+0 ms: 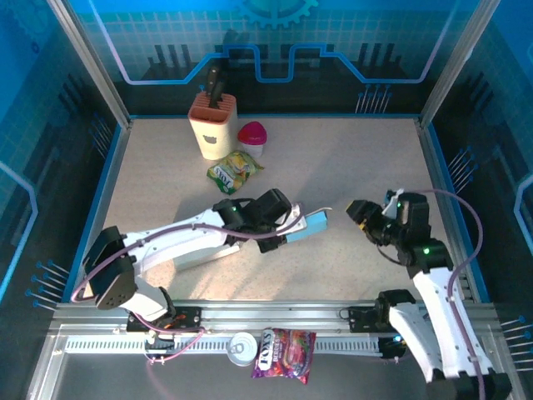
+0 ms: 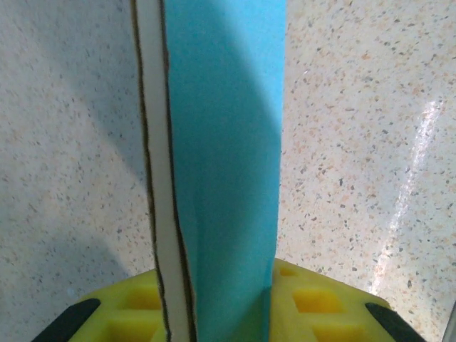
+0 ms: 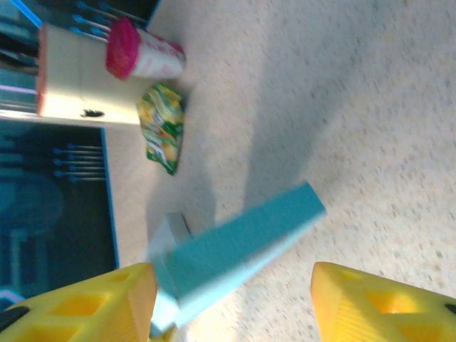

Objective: Fold the paper box

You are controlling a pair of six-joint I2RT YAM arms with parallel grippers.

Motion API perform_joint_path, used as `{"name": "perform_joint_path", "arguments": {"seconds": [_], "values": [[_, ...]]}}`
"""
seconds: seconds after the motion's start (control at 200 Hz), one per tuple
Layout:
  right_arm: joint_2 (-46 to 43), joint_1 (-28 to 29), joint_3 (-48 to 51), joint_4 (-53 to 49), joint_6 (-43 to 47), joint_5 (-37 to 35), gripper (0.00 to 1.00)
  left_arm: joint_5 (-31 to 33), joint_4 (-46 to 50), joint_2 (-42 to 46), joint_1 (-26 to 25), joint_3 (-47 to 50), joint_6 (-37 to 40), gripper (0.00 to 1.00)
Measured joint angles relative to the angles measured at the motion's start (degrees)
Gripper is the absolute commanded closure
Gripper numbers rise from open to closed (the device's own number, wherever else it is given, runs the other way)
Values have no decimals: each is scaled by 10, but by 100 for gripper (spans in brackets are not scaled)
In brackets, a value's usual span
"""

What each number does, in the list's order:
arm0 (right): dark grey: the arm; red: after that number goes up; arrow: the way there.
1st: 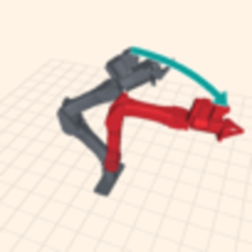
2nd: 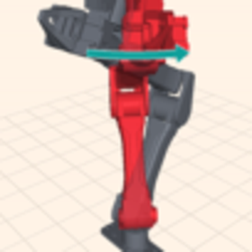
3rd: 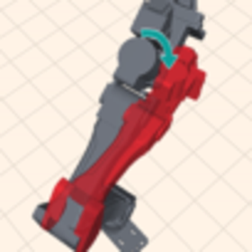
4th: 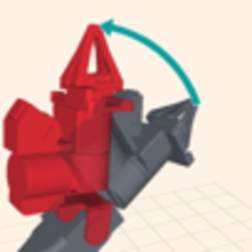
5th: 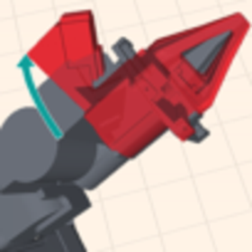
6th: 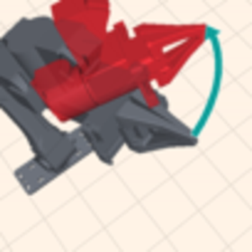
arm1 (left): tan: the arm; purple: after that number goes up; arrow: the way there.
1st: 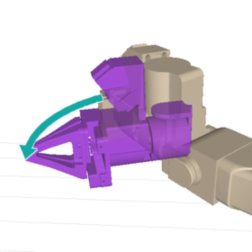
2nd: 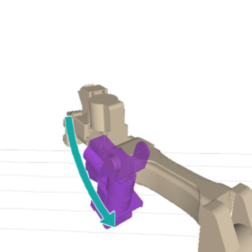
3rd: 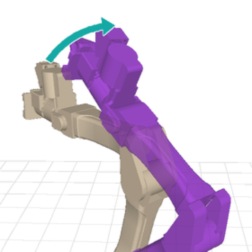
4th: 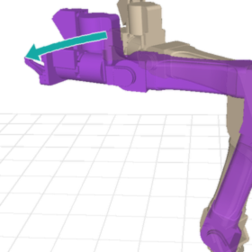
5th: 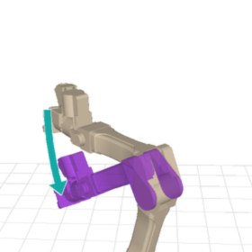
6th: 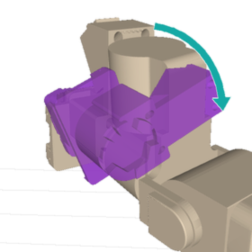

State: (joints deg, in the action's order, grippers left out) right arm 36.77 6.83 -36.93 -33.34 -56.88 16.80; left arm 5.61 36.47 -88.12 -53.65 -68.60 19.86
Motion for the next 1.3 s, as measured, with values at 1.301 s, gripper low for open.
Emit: {"name": "perform_joint_path", "arguments": {"seconds": [1.301], "values": [[215,317,42,220,-320,-312,55,-65,125,-117,51,-129,16,61]]}}
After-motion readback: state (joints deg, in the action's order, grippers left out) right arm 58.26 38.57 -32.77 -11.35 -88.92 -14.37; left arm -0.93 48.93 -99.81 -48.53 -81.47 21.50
